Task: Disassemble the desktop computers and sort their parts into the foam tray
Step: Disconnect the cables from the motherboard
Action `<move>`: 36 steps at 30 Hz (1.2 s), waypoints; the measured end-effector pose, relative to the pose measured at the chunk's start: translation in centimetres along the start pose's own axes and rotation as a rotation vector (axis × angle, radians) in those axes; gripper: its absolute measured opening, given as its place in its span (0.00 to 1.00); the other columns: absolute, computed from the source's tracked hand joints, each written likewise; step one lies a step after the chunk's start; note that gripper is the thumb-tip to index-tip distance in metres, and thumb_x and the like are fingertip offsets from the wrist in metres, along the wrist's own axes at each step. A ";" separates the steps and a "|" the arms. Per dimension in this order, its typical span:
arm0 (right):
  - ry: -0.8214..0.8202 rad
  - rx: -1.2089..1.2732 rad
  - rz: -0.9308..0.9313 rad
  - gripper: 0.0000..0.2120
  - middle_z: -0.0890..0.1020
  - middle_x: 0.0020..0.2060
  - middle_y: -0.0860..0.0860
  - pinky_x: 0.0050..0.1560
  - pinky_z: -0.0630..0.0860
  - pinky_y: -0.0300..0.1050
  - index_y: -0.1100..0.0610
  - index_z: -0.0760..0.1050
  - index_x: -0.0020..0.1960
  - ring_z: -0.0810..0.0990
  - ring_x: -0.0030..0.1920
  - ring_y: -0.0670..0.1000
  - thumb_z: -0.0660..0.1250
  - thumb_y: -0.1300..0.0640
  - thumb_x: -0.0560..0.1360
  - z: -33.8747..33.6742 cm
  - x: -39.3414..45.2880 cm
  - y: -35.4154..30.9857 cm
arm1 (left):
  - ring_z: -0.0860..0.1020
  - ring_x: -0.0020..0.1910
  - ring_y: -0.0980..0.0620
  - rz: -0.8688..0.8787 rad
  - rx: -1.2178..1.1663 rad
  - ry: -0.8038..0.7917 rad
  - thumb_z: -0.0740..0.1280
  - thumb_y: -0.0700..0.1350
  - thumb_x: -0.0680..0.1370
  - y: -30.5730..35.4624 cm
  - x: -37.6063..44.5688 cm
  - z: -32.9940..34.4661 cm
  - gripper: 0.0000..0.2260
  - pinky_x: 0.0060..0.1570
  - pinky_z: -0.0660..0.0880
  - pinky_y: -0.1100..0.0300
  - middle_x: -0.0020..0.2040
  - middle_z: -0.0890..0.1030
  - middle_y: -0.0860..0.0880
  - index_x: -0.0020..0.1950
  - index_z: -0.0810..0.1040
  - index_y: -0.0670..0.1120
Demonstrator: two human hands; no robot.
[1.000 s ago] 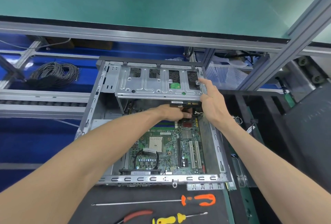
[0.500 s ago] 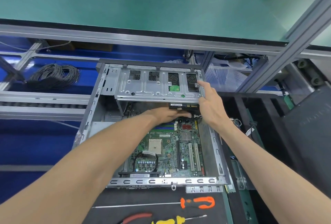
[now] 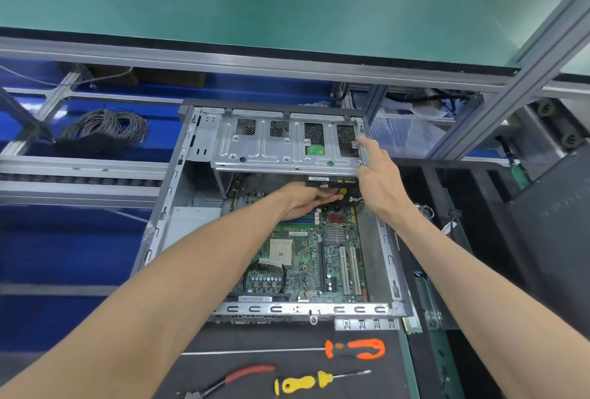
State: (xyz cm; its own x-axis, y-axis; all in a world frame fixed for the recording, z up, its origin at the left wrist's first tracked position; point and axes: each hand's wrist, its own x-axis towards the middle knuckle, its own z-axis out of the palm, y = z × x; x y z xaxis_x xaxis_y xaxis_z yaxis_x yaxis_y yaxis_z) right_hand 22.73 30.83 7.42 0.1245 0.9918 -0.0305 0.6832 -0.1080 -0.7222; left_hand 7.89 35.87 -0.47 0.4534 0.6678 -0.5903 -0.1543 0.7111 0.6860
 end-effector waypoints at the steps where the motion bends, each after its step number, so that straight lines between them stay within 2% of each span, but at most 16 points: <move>1: -0.003 0.001 0.001 0.28 0.64 0.76 0.55 0.66 0.62 0.52 0.46 0.60 0.77 0.66 0.72 0.57 0.54 0.62 0.78 0.0 0.0 0.0 | 0.85 0.44 0.50 0.020 -0.008 0.006 0.65 0.29 0.79 -0.3 0.2 0.1 0.04 0.59 0.78 0.59 0.47 0.84 0.40 0.49 0.79 0.32; 4: -0.011 0.006 0.003 0.28 0.64 0.76 0.55 0.66 0.62 0.51 0.46 0.60 0.77 0.66 0.72 0.57 0.54 0.62 0.78 0.1 0.0 0.1 | 0.84 0.45 0.52 0.091 0.102 0.048 0.71 0.32 0.76 -0.6 0.3 1.0 0.02 0.66 0.75 0.56 0.41 0.86 0.46 0.46 0.82 0.37; 8: 0.000 -0.002 -0.002 0.28 0.65 0.75 0.55 0.64 0.62 0.49 0.46 0.60 0.77 0.66 0.72 0.56 0.54 0.62 0.78 0.2 0.1 0.2 | 0.84 0.47 0.54 0.118 0.208 -0.003 0.76 0.34 0.73 -0.6 0.2 1.3 0.06 0.51 0.79 0.63 0.44 0.87 0.50 0.47 0.83 0.43; 14: 0.003 -0.001 -0.002 0.28 0.66 0.74 0.55 0.62 0.63 0.48 0.46 0.60 0.77 0.67 0.70 0.56 0.54 0.62 0.78 0.2 0.3 0.3 | 0.80 0.44 0.53 0.080 0.215 -0.059 0.68 0.34 0.79 -0.6 1.0 1.9 0.05 0.41 0.78 0.68 0.42 0.86 0.49 0.51 0.82 0.41; 15: 0.001 -0.001 -0.003 0.28 0.66 0.74 0.55 0.61 0.63 0.48 0.46 0.60 0.77 0.68 0.70 0.56 0.54 0.62 0.79 0.2 0.3 0.4 | 0.80 0.44 0.54 0.077 0.243 -0.035 0.69 0.36 0.79 -0.7 1.2 2.0 0.05 0.45 0.79 0.66 0.48 0.87 0.46 0.53 0.83 0.41; 17: -0.002 -0.002 -0.005 0.28 0.65 0.75 0.54 0.61 0.63 0.49 0.45 0.60 0.77 0.67 0.70 0.56 0.54 0.61 0.79 0.2 0.3 0.4 | 0.79 0.44 0.55 0.062 0.345 0.025 0.72 0.41 0.78 -0.9 1.3 2.2 0.09 0.66 0.74 0.55 0.58 0.84 0.45 0.57 0.83 0.43; 19: 0.000 0.000 -0.005 0.28 0.65 0.75 0.55 0.63 0.63 0.50 0.45 0.59 0.77 0.67 0.70 0.56 0.54 0.61 0.78 0.2 0.3 0.4 | 0.79 0.45 0.55 0.028 0.487 0.106 0.76 0.51 0.74 -0.8 1.3 2.1 0.17 0.73 0.66 0.49 0.52 0.86 0.50 0.60 0.83 0.47; 20: 0.002 0.001 -0.003 0.28 0.65 0.75 0.55 0.63 0.63 0.51 0.45 0.59 0.77 0.67 0.70 0.56 0.54 0.61 0.78 0.2 0.3 0.4 | 0.79 0.45 0.56 0.020 0.571 0.140 0.77 0.56 0.72 -0.6 1.2 1.9 0.18 0.70 0.68 0.52 0.45 0.86 0.53 0.58 0.83 0.49; 22: 0.003 -0.001 -0.002 0.28 0.65 0.75 0.54 0.64 0.64 0.52 0.45 0.59 0.77 0.67 0.70 0.56 0.54 0.61 0.78 0.2 0.3 0.4 | 0.77 0.38 0.59 0.051 0.689 0.179 0.75 0.61 0.72 -0.3 1.0 1.3 0.13 0.52 0.72 0.61 0.34 0.82 0.57 0.46 0.82 0.53; 23: 0.003 -0.002 -0.004 0.28 0.65 0.75 0.54 0.65 0.64 0.53 0.45 0.59 0.77 0.67 0.71 0.56 0.54 0.61 0.78 0.2 0.3 0.4 | 0.75 0.36 0.58 0.072 0.698 0.216 0.74 0.60 0.73 -0.3 0.9 0.9 0.12 0.43 0.70 0.63 0.35 0.80 0.56 0.47 0.79 0.54; 24: 0.003 -0.001 -0.005 0.28 0.65 0.76 0.54 0.65 0.63 0.53 0.44 0.59 0.77 0.67 0.71 0.56 0.54 0.61 0.78 0.2 0.3 0.4 | 0.75 0.39 0.56 0.099 0.672 0.259 0.74 0.57 0.74 -0.1 0.5 0.5 0.14 0.38 0.68 0.64 0.41 0.80 0.55 0.55 0.77 0.55; 26: 0.003 0.001 -0.001 0.28 0.65 0.76 0.54 0.65 0.63 0.53 0.44 0.59 0.77 0.67 0.71 0.56 0.54 0.61 0.78 0.2 0.3 0.5 | 0.78 0.52 0.50 0.158 0.723 0.319 0.73 0.56 0.75 0.1 -0.3 -0.4 0.25 0.39 0.69 0.64 0.57 0.81 0.48 0.69 0.75 0.49; 28: 0.004 0.000 0.001 0.28 0.65 0.76 0.54 0.66 0.64 0.54 0.44 0.59 0.76 0.67 0.71 0.57 0.54 0.61 0.79 0.2 0.3 0.5 | 0.77 0.64 0.47 0.154 0.941 0.300 0.68 0.57 0.79 0.7 -0.9 -0.9 0.24 0.48 0.69 0.62 0.67 0.78 0.46 0.71 0.74 0.46; 29: 0.004 -0.004 0.000 0.27 0.65 0.76 0.54 0.67 0.64 0.55 0.44 0.59 0.76 0.67 0.71 0.57 0.54 0.60 0.79 0.2 0.3 0.5 | 0.75 0.66 0.47 0.112 1.078 0.266 0.63 0.57 0.82 1.2 -1.0 -0.9 0.23 0.49 0.68 0.61 0.70 0.76 0.45 0.73 0.72 0.48; 32: -0.004 -0.020 -0.006 0.27 0.64 0.76 0.53 0.67 0.65 0.57 0.45 0.59 0.77 0.68 0.71 0.57 0.54 0.60 0.79 0.2 0.1 0.3 | 0.76 0.57 0.46 0.025 1.369 0.211 0.51 0.56 0.87 2.4 -1.9 -1.0 0.19 0.38 0.68 0.58 0.66 0.77 0.43 0.74 0.70 0.54; 36: -0.007 -0.078 -0.013 0.26 0.63 0.76 0.54 0.66 0.67 0.59 0.47 0.58 0.77 0.69 0.69 0.58 0.54 0.58 0.80 0.0 0.0 0.0 | 0.75 0.56 0.42 0.019 1.588 0.107 0.54 0.57 0.85 2.8 -3.4 -1.6 0.21 0.46 0.66 0.57 0.58 0.77 0.42 0.68 0.74 0.44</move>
State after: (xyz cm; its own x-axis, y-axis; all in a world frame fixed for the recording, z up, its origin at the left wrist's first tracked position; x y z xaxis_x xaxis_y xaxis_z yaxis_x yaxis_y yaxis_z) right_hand 22.73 30.78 7.36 0.1104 0.9935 -0.0260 0.7389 -0.0996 -0.6664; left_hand 4.52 35.92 2.77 0.3902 0.7340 -0.5559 0.9047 -0.1933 0.3798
